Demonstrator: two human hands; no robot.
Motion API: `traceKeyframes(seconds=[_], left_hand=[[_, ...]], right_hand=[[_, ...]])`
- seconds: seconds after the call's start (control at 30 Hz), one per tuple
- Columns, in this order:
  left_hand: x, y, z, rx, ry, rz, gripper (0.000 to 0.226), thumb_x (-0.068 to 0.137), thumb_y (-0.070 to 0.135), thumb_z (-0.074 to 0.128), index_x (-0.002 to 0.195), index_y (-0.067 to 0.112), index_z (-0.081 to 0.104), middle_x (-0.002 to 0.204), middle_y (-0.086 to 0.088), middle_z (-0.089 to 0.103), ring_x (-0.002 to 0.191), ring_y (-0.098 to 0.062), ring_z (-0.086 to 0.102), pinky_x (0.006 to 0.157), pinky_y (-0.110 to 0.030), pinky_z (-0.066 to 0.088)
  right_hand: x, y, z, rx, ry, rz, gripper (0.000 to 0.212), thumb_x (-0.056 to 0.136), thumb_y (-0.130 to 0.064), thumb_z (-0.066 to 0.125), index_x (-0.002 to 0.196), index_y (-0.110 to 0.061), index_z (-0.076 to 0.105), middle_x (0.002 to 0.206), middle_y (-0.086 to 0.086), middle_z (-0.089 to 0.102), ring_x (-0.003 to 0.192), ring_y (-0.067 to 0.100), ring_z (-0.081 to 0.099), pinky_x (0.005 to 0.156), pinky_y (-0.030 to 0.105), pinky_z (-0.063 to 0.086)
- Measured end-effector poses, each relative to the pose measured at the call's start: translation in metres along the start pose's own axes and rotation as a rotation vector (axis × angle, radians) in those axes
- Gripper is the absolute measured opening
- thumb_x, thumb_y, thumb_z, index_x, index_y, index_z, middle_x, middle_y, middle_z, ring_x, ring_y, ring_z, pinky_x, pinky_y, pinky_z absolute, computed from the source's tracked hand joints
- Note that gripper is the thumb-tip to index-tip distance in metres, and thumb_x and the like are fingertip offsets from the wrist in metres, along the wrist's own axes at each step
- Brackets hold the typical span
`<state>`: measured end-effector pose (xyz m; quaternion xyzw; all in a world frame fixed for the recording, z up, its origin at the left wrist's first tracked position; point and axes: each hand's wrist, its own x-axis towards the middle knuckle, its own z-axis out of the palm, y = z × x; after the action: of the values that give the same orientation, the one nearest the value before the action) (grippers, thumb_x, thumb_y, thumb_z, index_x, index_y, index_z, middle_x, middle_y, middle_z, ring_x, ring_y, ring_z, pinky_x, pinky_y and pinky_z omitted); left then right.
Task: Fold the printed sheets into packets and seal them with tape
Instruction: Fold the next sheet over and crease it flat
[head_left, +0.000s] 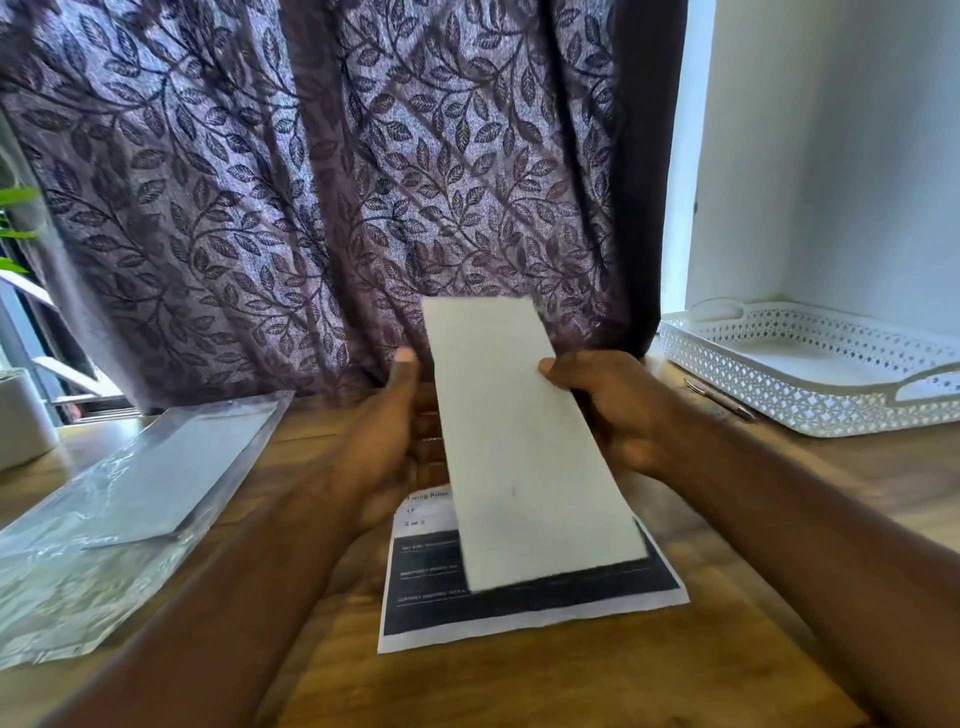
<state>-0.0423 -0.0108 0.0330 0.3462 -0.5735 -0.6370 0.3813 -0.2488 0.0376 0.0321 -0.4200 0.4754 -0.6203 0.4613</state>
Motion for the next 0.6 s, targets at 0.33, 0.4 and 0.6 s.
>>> traceKeyframes(seconds=[0.33,0.4,0.6], left_hand=[[0.009,0.013,-0.045,0.533,0.222,0.157,0.04,0.097,0.051,0.055,0.098,0.015,0.072,0.095,-0.008,0.076,0.091,-0.027,0.07,0.078,-0.036,0.05],[0.008,0.012,-0.046,0.686,0.131,0.128,0.034,0.096,0.039,0.061,0.095,0.009,0.076,0.092,-0.011,0.076,0.087,-0.028,0.071,0.072,-0.032,0.05],[0.011,0.008,-0.056,0.572,0.177,0.046,0.016,0.093,0.019,0.068,0.091,0.005,0.075,0.09,-0.016,0.077,0.086,-0.035,0.072,0.085,-0.047,0.057]], right_hand=[[-0.004,-0.001,-0.012,-0.584,-0.22,-0.028,0.029,0.093,-0.016,0.071,0.106,0.009,0.067,0.098,0.018,0.075,0.081,0.023,0.068,0.071,0.031,0.058],[-0.005,-0.001,-0.008,-0.621,-0.253,-0.058,0.026,0.092,-0.016,0.072,0.104,0.007,0.069,0.095,0.016,0.075,0.082,0.021,0.066,0.073,0.031,0.055],[-0.007,-0.01,-0.02,-0.827,-0.349,0.099,0.031,0.086,-0.027,0.079,0.109,-0.007,0.072,0.101,0.008,0.078,0.087,0.022,0.074,0.08,0.036,0.059]])
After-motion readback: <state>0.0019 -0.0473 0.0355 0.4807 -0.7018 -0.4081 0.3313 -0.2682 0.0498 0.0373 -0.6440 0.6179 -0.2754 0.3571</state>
